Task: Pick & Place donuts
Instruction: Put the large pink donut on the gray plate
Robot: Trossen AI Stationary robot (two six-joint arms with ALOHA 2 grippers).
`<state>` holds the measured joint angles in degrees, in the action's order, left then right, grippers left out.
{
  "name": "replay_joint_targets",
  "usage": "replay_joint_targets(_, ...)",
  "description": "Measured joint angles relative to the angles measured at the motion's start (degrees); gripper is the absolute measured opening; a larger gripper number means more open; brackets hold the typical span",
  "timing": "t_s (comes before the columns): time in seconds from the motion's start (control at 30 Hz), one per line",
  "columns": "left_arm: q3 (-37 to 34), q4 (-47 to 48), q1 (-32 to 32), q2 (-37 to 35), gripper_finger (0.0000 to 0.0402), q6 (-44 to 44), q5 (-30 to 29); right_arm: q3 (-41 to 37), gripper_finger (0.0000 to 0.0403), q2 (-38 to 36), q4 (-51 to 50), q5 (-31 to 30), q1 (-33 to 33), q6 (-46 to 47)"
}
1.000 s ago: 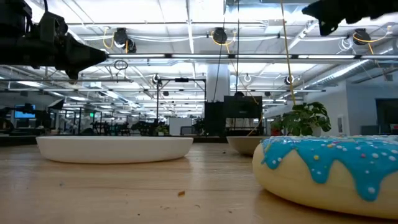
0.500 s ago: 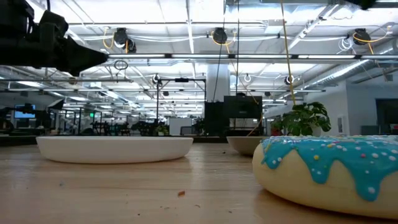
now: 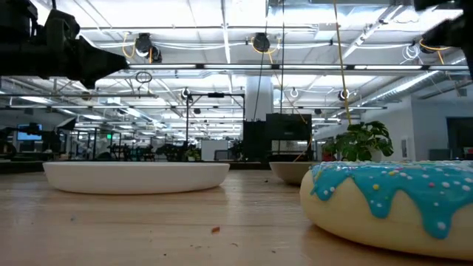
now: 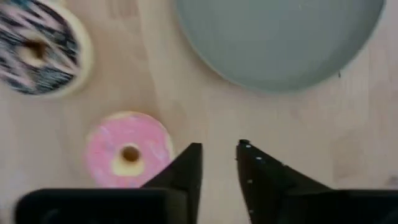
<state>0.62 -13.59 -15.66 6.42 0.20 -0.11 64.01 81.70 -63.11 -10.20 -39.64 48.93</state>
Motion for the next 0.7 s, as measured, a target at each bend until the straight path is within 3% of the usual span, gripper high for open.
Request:
replay_joint_targets(0.2, 0.0, 0.0, 0.0, 0.0, 0.0076, 3.4, -2.7, -7.9, 0.0207, -1.7, 8.3, 3.6, -1.5, 1.9)
replay_joint_targets(0.33, 0.0, 0.2, 0.0, 0.0, 0.0076, 4.2, -4.1, -11.9, 0.0249, -2.8, 9.9, 4.8, -1.4, 6.2)
replay_joint_targets(0.5, 0.0, 0.2, 0.0, 0.0, 0.0076, 4.1, -4.5, -15.1, 0.0272, -2.9, 17.7, 10.3, -1.4, 7.5)
replay_joint_targets(0.7, 0.0, 0.1, 0.0, 0.0, 0.0076, 3.7, -4.5, -18.2, 0.0271, -2.9, 25.9, 10.5, -1.6, 7.9)
